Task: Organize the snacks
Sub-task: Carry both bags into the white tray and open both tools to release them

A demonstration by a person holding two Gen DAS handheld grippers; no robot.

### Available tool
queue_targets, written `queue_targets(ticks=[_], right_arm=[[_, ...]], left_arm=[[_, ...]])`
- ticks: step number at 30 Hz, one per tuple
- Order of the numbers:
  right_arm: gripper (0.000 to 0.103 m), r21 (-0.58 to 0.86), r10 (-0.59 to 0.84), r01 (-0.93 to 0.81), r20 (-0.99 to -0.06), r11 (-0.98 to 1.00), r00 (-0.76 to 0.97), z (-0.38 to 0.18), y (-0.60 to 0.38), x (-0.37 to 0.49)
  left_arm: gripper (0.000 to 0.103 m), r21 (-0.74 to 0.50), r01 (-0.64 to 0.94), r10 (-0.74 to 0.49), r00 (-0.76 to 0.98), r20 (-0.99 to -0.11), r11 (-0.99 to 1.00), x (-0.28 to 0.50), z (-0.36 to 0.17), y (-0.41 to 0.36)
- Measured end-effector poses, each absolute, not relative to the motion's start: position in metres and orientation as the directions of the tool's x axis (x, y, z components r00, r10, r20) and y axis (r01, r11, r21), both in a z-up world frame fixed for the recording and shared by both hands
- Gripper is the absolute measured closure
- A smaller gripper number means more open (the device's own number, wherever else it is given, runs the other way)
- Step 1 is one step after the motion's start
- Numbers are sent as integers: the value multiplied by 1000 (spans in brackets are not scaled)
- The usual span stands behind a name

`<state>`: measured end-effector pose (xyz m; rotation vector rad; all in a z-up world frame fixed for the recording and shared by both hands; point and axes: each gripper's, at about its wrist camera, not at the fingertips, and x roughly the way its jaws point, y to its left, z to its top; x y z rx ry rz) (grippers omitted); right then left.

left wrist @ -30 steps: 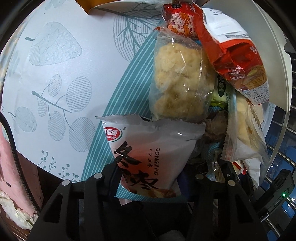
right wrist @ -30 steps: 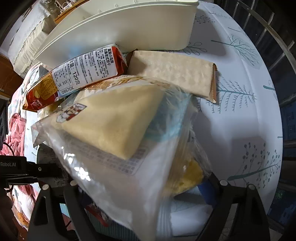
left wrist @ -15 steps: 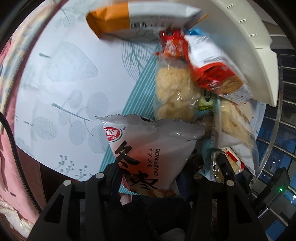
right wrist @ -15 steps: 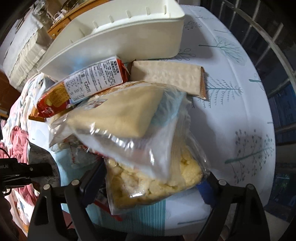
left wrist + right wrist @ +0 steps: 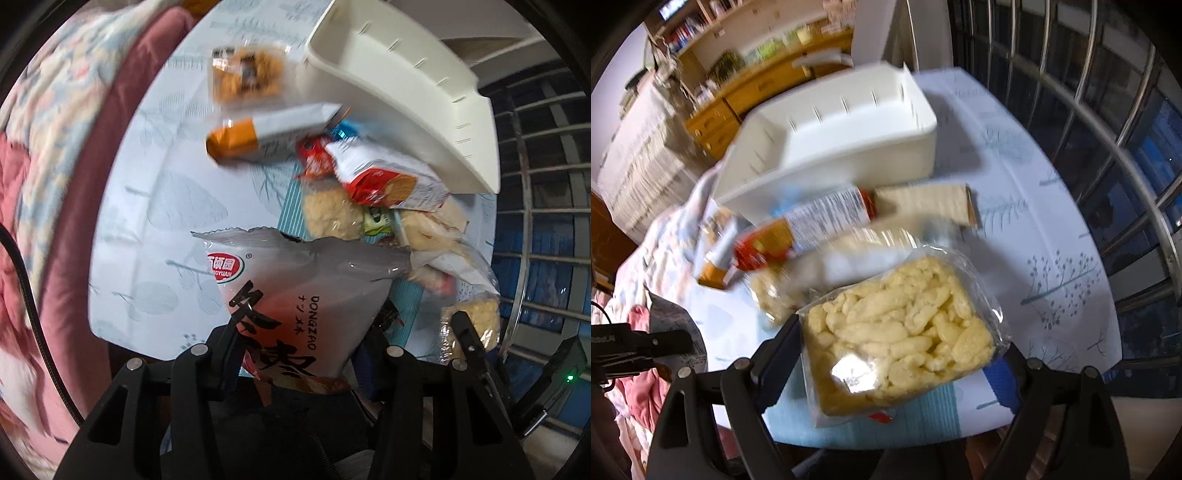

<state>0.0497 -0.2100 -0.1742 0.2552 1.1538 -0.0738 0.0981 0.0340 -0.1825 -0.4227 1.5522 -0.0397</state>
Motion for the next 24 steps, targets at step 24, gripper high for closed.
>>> queue_targets(ticks=[24], right_arm=[[13, 245, 140, 62, -723, 968, 677, -60, -202, 138]], left_arm=[[54, -262, 16, -259, 219, -941, 965, 182, -40, 25]])
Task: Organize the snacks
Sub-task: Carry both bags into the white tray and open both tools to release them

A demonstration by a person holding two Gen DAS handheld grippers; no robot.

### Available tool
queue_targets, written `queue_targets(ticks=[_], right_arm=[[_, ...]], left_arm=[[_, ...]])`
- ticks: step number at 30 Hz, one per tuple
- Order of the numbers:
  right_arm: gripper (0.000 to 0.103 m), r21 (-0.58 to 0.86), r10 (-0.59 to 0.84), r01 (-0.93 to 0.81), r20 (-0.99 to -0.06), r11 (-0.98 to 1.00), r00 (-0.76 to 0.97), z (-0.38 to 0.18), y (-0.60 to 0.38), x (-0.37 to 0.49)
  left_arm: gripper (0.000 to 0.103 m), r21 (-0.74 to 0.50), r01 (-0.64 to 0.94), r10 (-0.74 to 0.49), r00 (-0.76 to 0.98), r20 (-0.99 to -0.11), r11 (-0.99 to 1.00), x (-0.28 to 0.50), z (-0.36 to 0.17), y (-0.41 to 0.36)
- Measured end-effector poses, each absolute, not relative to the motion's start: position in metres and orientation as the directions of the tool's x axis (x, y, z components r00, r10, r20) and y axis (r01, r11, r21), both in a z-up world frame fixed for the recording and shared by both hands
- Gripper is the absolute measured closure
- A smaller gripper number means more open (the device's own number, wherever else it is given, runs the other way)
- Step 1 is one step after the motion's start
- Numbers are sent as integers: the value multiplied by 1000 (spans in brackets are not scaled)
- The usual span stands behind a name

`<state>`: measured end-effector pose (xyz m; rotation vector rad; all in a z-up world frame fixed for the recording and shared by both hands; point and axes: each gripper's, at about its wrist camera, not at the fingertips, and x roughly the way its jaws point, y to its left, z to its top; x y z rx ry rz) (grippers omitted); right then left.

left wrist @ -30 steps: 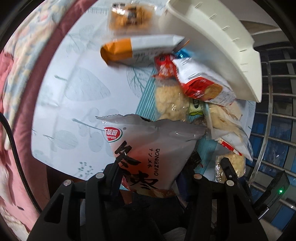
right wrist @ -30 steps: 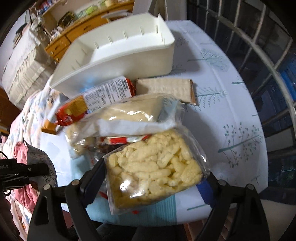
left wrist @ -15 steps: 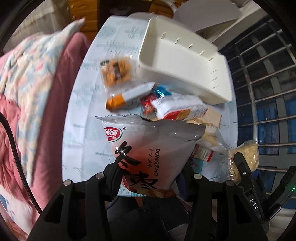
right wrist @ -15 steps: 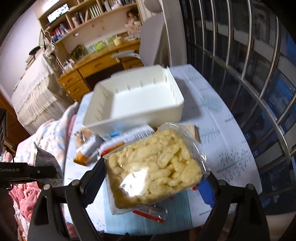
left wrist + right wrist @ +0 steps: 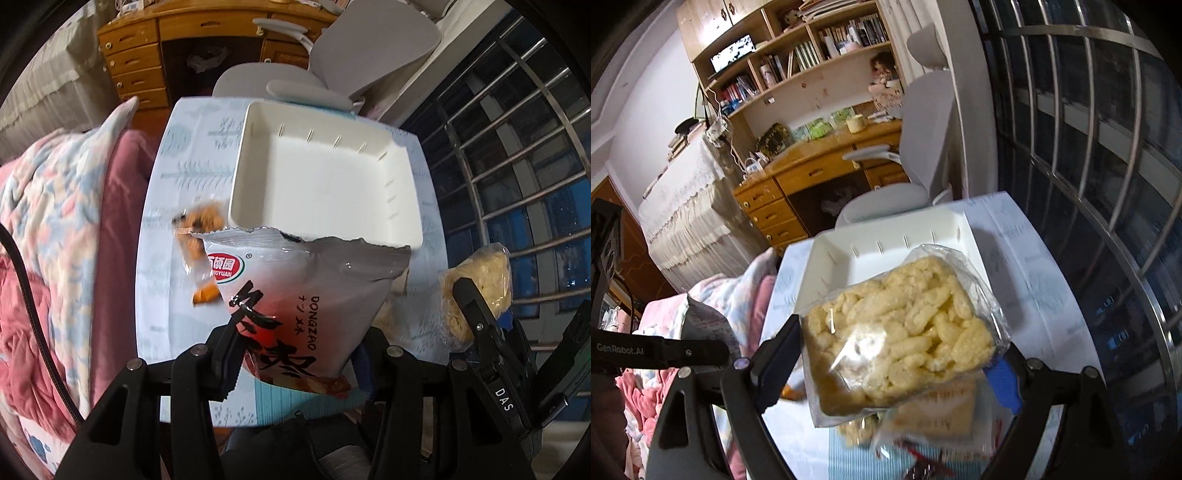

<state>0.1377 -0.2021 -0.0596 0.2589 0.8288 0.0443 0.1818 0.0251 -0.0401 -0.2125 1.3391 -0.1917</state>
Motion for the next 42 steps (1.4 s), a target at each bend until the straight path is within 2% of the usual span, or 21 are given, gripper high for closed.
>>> queue_targets(ticks=[9, 15, 26, 29, 31, 33, 34, 42], right_arm=[[13, 232, 178, -19, -686, 972, 705, -65, -214, 203], [13, 216, 208, -79, -682, 973, 701, -85, -221, 238], [11, 289, 302, -129, -708, 949, 639, -127, -231, 279], [8, 305, 308, -111, -735, 946, 604, -138, -231, 288], [6, 320, 311, -93, -743, 943, 593, -143, -234, 291], [2, 340, 323, -88, -736, 936, 595, -146, -237, 294], [0, 349, 330, -89, -731, 933, 597, -146, -237, 294], [0, 360, 333, -75, -735, 930, 590, -148, -241, 293]], left_arm=[[54, -253, 10, -248, 253, -935, 967, 267, -31, 0], [54, -268, -19, -255, 254, -933, 963, 314, -46, -15], [54, -264, -42, -247, 237, -940, 964, 358, -83, -36], [50, -236, -52, -219, 227, -949, 970, 362, -89, -38], [36, -226, -54, -208, 229, -951, 973, 363, -91, -38], [35, -218, -63, -196, 245, -949, 974, 363, -90, -38], [30, -219, -68, -196, 246, -949, 973, 363, -90, -37], [28, -229, -109, -200, 228, -953, 967, 357, -96, -28]])
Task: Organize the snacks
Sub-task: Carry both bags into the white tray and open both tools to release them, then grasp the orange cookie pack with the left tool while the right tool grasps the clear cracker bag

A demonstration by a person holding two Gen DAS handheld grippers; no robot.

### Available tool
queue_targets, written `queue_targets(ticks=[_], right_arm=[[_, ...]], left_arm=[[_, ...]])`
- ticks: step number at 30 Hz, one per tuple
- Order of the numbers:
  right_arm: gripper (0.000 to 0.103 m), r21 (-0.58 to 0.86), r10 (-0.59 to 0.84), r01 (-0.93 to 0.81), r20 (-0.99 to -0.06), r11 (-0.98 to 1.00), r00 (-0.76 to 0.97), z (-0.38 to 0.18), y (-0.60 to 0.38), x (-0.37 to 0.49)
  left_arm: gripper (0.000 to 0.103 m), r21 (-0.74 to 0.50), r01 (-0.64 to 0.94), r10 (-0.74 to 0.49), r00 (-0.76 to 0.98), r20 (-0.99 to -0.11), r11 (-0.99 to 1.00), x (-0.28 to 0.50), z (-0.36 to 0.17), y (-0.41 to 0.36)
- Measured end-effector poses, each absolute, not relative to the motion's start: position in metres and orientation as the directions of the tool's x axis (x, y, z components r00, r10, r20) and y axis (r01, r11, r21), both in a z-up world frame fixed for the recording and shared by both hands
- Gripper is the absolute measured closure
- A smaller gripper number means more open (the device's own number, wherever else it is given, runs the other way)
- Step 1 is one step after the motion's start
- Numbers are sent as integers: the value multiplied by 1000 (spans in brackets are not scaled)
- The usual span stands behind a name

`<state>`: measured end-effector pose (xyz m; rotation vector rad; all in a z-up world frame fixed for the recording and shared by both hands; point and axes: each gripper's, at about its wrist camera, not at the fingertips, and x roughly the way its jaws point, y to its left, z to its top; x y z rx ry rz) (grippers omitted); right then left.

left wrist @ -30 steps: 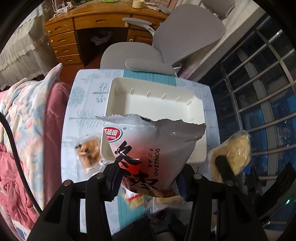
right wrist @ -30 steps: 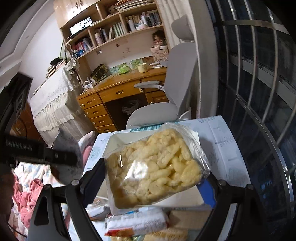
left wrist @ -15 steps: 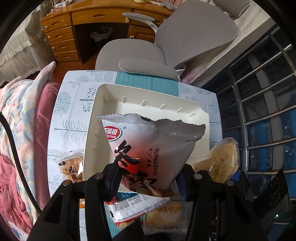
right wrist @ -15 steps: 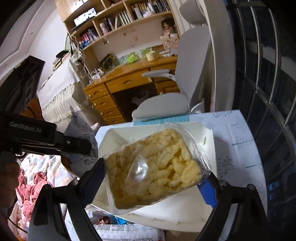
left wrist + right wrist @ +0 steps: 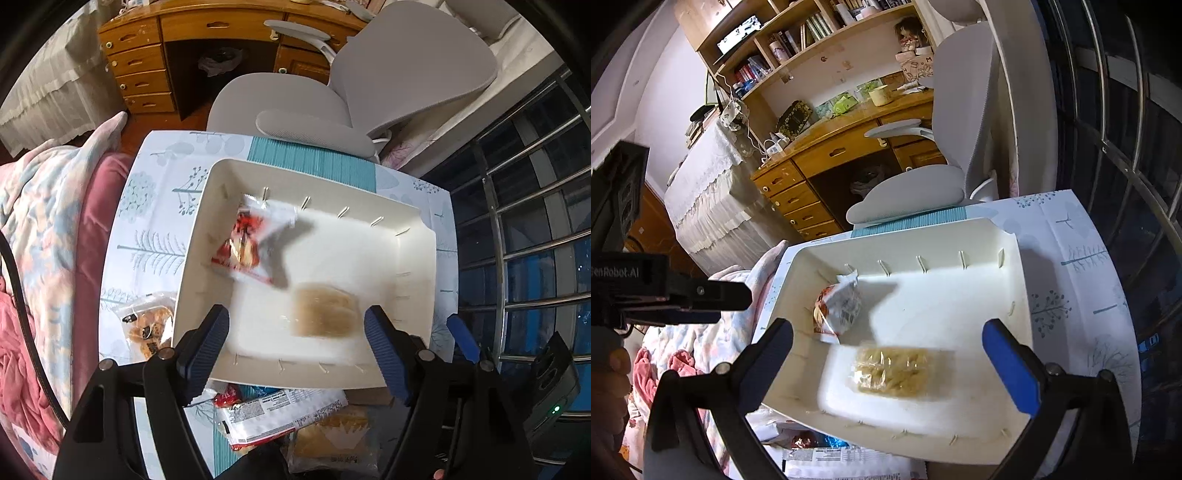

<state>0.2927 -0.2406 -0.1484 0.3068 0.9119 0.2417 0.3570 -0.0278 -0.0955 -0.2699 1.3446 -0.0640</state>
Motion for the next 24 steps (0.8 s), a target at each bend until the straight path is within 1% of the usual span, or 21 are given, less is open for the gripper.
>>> queue_targets(ticks=[5, 13, 19, 24], right_arm=[[0, 367, 325, -54, -734, 929, 596, -144, -243, 284], [0, 334, 271, -14, -737, 942, 619, -131, -235, 260], [0, 304, 192, 72, -749, 950, 635, -126, -221, 232], [0, 308, 122, 178, -748, 935, 653, -120, -204, 199]], left_arm=[[28, -243, -115, -212, 231, -950, 963, 343, -93, -21], [28, -286, -96, -253, 263, -931, 953, 309, -86, 2], [28, -316, -20, -300, 255, -919, 949, 285, -83, 22], [28, -327, 99, -342, 221, -914, 940, 261, -78, 40]])
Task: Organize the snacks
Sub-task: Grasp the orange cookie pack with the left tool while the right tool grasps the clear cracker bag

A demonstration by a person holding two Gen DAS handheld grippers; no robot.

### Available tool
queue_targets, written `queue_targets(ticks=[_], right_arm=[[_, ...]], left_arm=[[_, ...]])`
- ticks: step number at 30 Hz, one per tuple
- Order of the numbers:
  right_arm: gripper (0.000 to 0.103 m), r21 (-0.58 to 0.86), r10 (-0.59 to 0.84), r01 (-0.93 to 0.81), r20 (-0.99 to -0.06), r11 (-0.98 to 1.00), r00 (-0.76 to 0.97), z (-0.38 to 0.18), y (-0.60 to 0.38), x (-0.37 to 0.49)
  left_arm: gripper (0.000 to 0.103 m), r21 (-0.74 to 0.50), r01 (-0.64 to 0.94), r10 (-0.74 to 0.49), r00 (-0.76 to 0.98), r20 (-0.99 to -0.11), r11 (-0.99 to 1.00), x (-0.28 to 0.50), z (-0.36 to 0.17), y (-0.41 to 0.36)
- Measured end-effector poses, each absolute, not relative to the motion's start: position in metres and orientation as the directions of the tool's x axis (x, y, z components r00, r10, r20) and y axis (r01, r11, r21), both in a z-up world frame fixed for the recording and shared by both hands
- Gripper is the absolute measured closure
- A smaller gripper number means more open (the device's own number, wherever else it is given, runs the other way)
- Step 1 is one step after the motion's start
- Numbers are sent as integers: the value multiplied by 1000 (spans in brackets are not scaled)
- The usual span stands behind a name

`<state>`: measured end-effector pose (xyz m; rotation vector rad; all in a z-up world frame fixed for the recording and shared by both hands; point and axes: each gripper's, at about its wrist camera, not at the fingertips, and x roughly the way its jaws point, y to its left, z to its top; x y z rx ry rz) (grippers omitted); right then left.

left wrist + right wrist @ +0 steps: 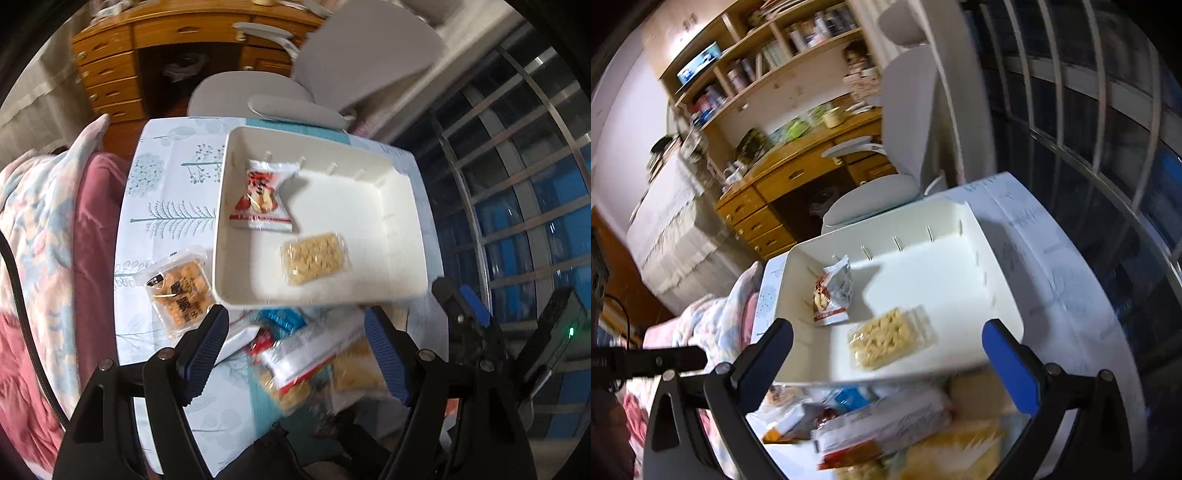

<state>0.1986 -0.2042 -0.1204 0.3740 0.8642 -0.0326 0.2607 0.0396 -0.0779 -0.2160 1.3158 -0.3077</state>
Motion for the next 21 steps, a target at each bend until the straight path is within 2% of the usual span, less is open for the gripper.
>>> queue_targets(ticks=[11, 21], right_arm=[[0, 355, 12, 386, -749, 852, 662, -120, -159, 126], [0, 414, -41, 534, -761, 737, 647, -136, -139, 79]], left_arm=[[28, -299, 315, -364, 174, -915, 901, 215, -68, 83], [28, -215, 429, -322, 192, -927, 877, 207, -79, 119]])
